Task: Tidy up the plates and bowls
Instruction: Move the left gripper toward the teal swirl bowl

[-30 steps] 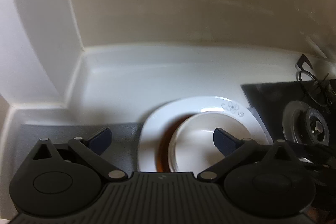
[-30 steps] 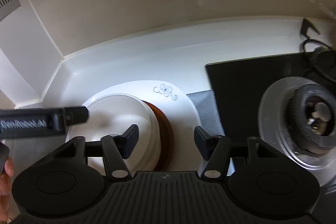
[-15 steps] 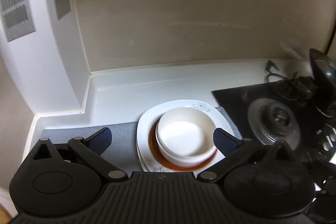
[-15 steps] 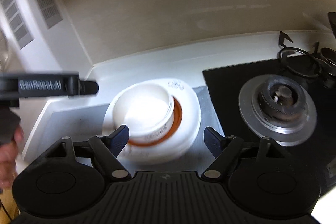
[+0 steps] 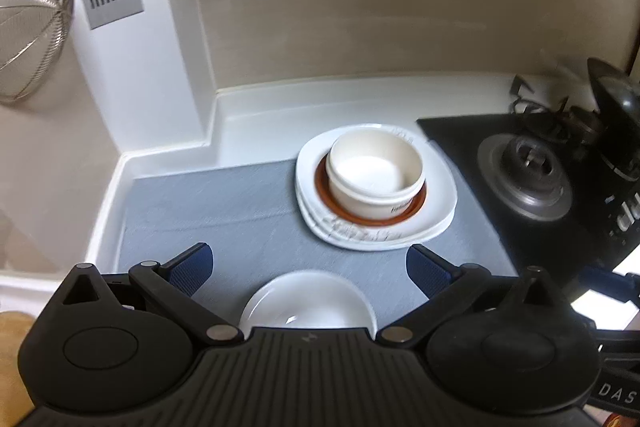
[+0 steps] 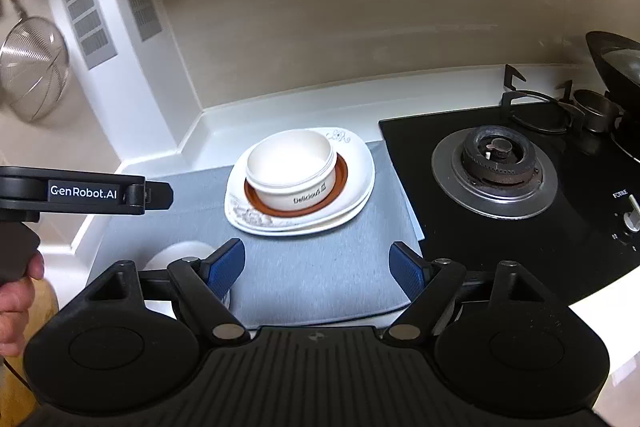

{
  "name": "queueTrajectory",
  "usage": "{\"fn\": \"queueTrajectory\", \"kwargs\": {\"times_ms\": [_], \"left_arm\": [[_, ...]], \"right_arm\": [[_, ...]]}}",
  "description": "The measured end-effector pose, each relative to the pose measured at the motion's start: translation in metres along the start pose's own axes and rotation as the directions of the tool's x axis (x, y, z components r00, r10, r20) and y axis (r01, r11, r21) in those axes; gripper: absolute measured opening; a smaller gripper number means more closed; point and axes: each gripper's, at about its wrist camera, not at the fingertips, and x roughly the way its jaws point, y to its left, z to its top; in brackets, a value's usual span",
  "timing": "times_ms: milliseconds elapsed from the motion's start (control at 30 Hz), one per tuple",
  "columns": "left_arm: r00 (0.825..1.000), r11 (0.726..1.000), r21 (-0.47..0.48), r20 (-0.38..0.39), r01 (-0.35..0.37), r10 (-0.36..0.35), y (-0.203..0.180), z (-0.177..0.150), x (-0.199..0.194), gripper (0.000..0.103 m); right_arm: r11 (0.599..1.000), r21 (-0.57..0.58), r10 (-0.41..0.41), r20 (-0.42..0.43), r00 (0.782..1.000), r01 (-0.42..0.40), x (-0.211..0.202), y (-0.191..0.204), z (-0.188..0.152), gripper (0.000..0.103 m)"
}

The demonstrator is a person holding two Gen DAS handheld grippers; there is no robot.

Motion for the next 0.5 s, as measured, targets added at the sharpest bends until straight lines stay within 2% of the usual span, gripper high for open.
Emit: {"fn": "queueTrajectory", "kwargs": {"times_ms": [133,233,333,400,500], "left_arm": [[0.999,0.999,0.0,-0.012,-0.039,0.039,0.002,-0.006,-0.008,0.103],[0.997,0.997,-0.015,-0.018,-0.079,0.079,0.003,-0.009,-0.014,0.103],[0.991,0.991,-0.018,-0.027,-0.129,0.128,0.002,-0.009,-0.018,0.103],[0.99,0.991,-0.021,-0.031,-0.136,0.135,0.0,-0.008,-0.025,0.103],[0.987,0.987,-0.032,-0.015,-0.159,0.158,-0.004,-0.01,-0.037,0.103]], "right_arm": [[1.0,-0.026,0.01,-0.01,1.0,-0.01,-0.002,0.0,-0.001,0.082],[0.999,-0.041,0.035,0.013,0.999,-0.035,-0.005,-0.003,0.006,0.083],[0.995,-0.078,0.07,0.002,0.998,-0.07,0.001,-0.008,0.01,0.084],[0.996,-0.078,0.033,-0.026,0.999,-0.035,0.001,-0.011,0.011,0.08],[0.988,-0.068,0.139,0.047,0.989,-0.135,-0.029,-0.017,0.015,0.083]]}}
